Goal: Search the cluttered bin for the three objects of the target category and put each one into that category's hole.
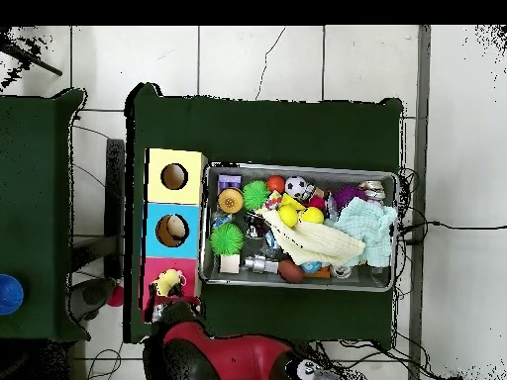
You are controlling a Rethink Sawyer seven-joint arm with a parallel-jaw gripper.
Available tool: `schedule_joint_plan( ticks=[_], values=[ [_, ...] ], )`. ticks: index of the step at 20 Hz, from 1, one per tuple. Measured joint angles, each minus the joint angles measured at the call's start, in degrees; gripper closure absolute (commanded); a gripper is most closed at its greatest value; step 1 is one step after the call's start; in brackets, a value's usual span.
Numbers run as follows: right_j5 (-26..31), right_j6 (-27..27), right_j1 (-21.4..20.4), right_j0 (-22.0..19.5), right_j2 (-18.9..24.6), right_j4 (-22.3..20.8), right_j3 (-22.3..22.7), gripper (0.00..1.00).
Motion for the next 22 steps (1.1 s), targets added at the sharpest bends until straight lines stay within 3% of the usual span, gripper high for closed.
schedule_joint_plan(
  ticks=[8, 9, 22],
  values=[
    [4.0, 0.0, -2.2, 0.7, -0.5, 0.0, -0.3, 0.0],
    [4.0, 0.0, -2.6, 1.1, -0.8, 0.0, -0.4, 1.0],
    [3.9, 0.0, -3.1, 2.1, -2.4, 0.0, -1.1, 1.0]
  ],
)
